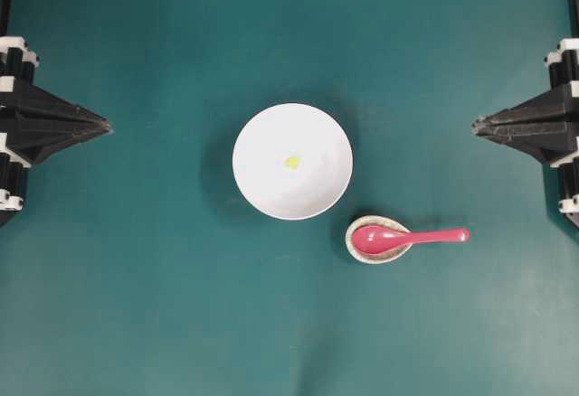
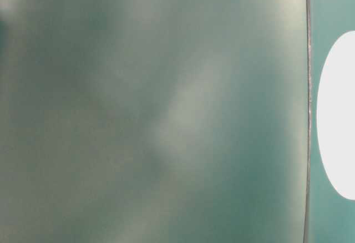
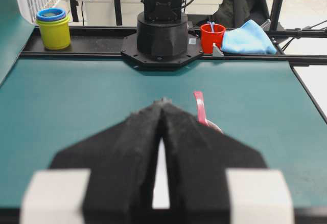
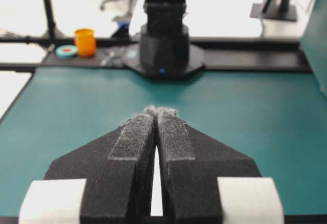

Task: Scoop the yellow hexagonal prism block from the bowl with a spoon using the right arm.
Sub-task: 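Move the right gripper left toward the pink spoon handle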

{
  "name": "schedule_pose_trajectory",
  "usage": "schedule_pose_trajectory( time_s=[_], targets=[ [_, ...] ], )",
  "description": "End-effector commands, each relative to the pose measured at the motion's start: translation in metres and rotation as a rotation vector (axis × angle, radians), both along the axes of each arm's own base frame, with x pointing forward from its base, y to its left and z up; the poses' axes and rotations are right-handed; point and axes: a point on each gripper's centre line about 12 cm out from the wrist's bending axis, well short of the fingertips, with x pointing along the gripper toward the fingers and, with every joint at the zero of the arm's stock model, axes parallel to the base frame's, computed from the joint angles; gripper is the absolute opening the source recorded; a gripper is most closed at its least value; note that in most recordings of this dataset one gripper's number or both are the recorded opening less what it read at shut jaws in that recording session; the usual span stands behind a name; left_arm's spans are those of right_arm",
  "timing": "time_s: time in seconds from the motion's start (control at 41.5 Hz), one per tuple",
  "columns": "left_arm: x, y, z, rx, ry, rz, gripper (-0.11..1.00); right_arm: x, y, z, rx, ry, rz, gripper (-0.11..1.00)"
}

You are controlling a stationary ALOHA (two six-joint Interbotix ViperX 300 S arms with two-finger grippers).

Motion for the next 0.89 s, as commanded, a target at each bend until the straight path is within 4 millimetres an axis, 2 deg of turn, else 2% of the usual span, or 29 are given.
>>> schedule_pose_trajectory(
  time_s=[0.0,0.024,0.048,0.12,0.867],
  targets=[
    [0.0025,-0.0004,0.0087,0.015,-0.005,-0.002,-0.01,0.0018,-0.0009,0.0054,-0.011,-0.012,-0.005,0.00],
    [0.0019,-0.0004,0.0085,0.014,0.005,-0.002,-0.01,0.0029,-0.0008,0.0043,-0.015,0.002,-0.004,0.00],
    [0.0017,-0.0004,0.0092,0.014,0.003,-0.002,0.06,0.0032,-0.0008,0.0045,-0.015,0.003,-0.004,0.00],
    [0.0012,-0.0004,0.0095,0.014,0.003,-0.002,0.02,0.0038,-0.0007,0.0047,-0.018,0.003,-0.004,0.00],
    [0.0010,-0.0003,0.0096,0.011,0.003,-0.002,0.02,0.0045,0.0001,0.0029,-0.038,0.011,0.002,0.02]
  ],
)
